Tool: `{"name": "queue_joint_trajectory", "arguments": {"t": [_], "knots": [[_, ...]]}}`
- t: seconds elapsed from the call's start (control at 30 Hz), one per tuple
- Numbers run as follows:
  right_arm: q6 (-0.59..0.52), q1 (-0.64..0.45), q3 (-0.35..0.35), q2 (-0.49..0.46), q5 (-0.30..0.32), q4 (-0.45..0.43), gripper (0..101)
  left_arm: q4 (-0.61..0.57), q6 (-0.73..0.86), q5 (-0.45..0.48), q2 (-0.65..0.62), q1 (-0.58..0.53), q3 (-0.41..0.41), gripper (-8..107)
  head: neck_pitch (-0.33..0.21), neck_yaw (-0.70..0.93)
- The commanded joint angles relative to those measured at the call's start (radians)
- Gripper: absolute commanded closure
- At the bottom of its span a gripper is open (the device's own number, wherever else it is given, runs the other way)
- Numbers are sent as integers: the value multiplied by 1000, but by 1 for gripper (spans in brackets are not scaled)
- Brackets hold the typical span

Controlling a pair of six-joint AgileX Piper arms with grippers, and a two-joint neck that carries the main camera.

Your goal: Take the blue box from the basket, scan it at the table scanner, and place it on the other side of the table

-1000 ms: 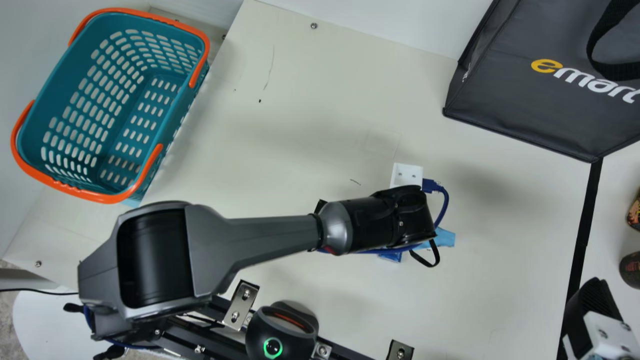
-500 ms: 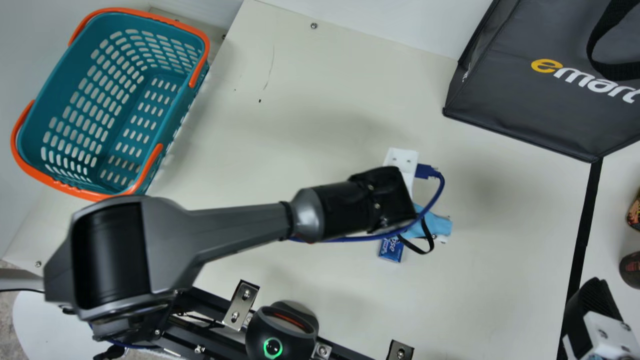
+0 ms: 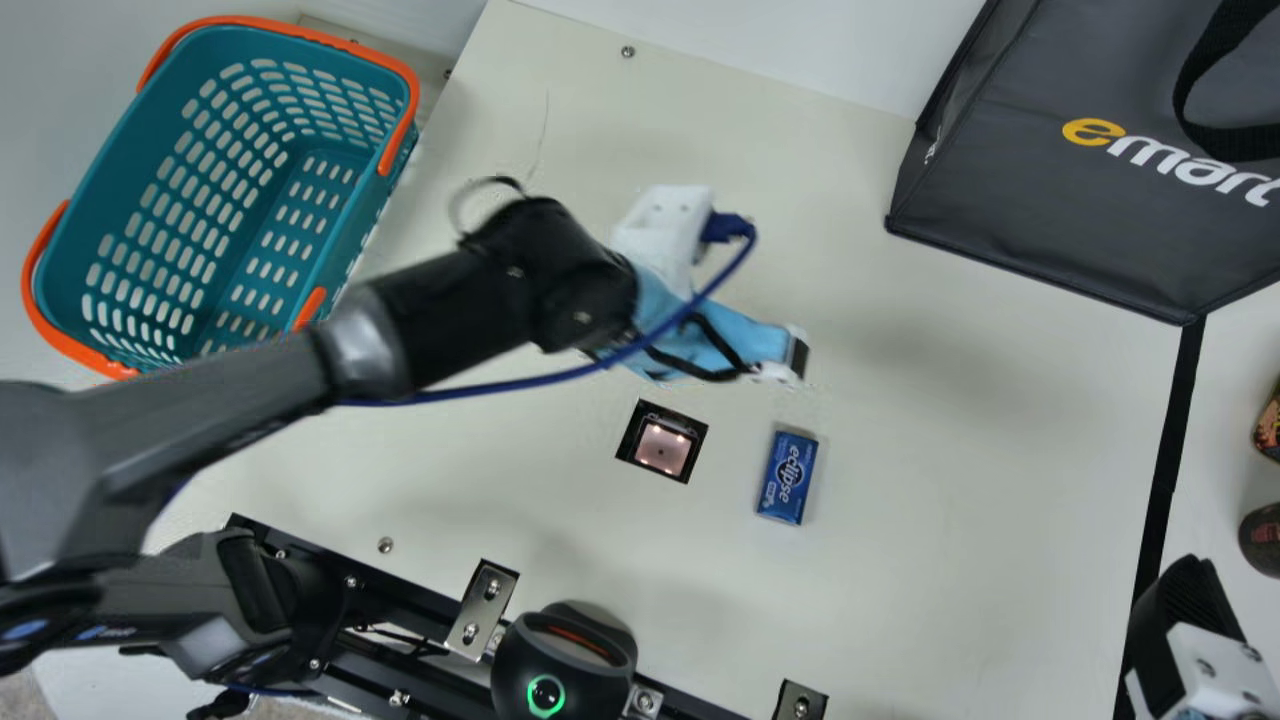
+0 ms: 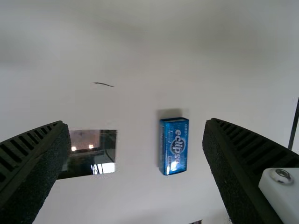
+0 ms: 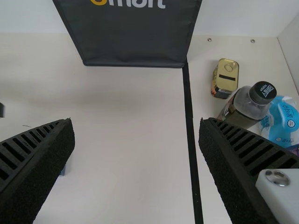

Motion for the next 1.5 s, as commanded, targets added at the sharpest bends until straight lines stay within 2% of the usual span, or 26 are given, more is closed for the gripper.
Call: {"name": "queue_joint_trajectory", "arguments": {"t": [0.0,0.3,0.7,1.0,1.03,1.37,1.47], "knots": [[0,0,0,0,0,0,6,-39,122,6,-80,82,34,9,-27,2],[0,0,0,0,-1,0,6,-99,356,61,-269,283,100,9,-27,2],[0,0,0,0,-1,0,6,-22,523,139,-509,461,102,9,-27,2],[0,0,0,0,-1,0,6,110,540,166,-648,526,74,9,-27,2],[0,0,0,0,-1,0,6,78,544,167,-627,524,75,9,-27,2],[0,0,0,0,0,0,6,107,542,169,-649,526,74,9,-27,2],[0,0,0,0,0,0,6,107,542,169,-649,526,74,9,-27,-68]]}}
